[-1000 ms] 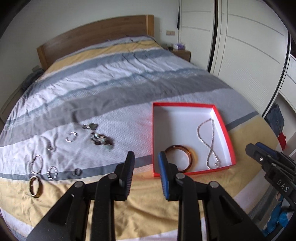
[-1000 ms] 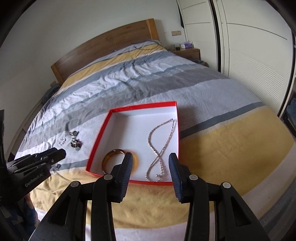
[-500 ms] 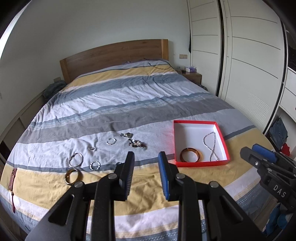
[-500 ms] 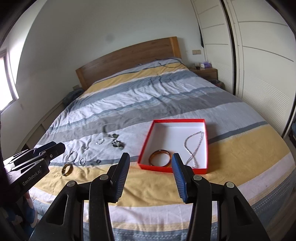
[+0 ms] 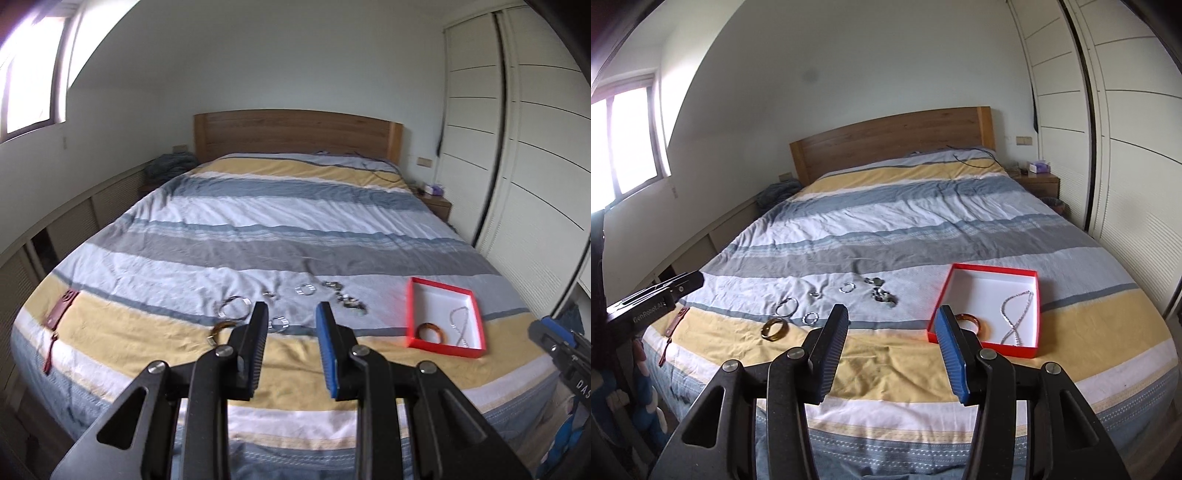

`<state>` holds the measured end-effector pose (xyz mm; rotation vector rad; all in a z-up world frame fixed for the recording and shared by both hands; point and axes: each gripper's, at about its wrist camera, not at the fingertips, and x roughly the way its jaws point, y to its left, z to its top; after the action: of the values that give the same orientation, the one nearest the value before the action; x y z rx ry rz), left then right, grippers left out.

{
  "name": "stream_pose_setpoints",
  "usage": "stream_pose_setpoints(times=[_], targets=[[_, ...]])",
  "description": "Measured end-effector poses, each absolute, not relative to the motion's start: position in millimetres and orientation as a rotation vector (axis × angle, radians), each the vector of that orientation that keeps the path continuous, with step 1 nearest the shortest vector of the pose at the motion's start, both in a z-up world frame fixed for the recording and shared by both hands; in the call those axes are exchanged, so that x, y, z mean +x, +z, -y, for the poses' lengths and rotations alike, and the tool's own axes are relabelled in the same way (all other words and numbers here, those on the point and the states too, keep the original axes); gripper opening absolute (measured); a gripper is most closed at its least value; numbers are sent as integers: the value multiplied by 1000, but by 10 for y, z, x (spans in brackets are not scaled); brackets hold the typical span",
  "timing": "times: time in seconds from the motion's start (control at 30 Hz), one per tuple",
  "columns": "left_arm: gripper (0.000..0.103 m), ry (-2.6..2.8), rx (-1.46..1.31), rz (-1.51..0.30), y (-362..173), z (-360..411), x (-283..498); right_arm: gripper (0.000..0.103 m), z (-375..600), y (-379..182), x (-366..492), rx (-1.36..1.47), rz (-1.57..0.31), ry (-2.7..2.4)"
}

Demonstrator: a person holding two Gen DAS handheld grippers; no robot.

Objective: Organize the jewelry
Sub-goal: 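Withdraw both open tools from the box toward the remaining jewelry, then grasp the brown bangle with the left tool while the right tool grasps a silver ring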

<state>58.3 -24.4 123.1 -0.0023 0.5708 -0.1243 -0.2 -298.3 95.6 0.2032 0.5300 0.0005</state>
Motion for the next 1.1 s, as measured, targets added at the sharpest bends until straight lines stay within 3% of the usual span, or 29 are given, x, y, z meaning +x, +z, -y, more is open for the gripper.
stream_pose_setpoints(times=[0.27,0.4,1.1], targets=[[26,20,-93,-590,1164,-576,517,49,2775,984,29,181,-523,69],[40,72,-125,-610,1071,-823,549,49,2731,921,89,180,-540,87],[40,125,-151,-845,-111,-940,1567,49,2416,15,1037,171,-765,160]])
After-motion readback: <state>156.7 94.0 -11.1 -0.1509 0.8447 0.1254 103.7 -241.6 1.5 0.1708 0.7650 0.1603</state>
